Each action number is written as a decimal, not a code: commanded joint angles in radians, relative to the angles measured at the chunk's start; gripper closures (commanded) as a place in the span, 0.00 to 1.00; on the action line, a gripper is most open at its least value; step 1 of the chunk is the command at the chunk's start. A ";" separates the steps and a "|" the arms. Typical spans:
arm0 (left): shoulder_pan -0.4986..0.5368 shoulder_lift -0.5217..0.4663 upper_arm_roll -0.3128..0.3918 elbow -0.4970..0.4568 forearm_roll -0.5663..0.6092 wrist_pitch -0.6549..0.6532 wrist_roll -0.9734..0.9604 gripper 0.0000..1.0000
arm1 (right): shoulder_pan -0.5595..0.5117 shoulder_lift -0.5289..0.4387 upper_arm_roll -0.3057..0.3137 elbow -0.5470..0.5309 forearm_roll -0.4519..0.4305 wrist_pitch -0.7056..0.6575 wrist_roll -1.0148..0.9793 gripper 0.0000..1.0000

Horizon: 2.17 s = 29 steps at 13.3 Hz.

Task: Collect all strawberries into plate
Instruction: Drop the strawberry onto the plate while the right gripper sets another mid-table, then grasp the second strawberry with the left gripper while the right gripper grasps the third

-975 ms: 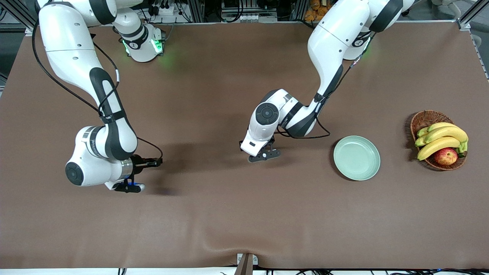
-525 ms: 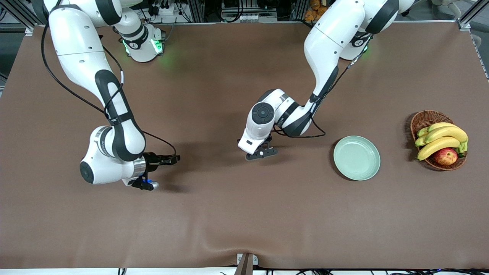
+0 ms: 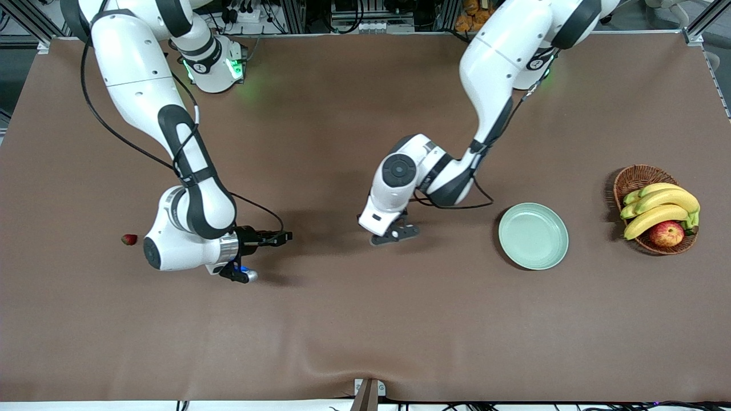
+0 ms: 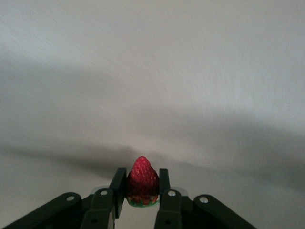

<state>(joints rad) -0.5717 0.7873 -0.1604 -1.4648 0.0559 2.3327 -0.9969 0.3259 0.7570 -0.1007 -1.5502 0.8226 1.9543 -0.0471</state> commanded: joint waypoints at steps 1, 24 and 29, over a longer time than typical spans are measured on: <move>0.088 -0.176 -0.008 -0.060 0.024 -0.168 0.012 1.00 | 0.059 -0.001 -0.005 -0.005 0.032 0.067 0.061 1.00; 0.561 -0.338 -0.200 -0.402 0.114 -0.076 0.458 0.00 | 0.055 -0.097 -0.017 -0.025 -0.449 0.089 0.423 0.00; 0.353 -0.209 -0.281 -0.221 0.130 -0.076 0.245 0.00 | -0.212 -0.093 -0.017 -0.028 -0.628 0.017 -0.042 0.00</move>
<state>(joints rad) -0.1306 0.4926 -0.4514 -1.7881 0.1651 2.2769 -0.7077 0.2028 0.6817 -0.1405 -1.5529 0.2281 1.9778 0.0834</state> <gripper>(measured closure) 0.000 0.000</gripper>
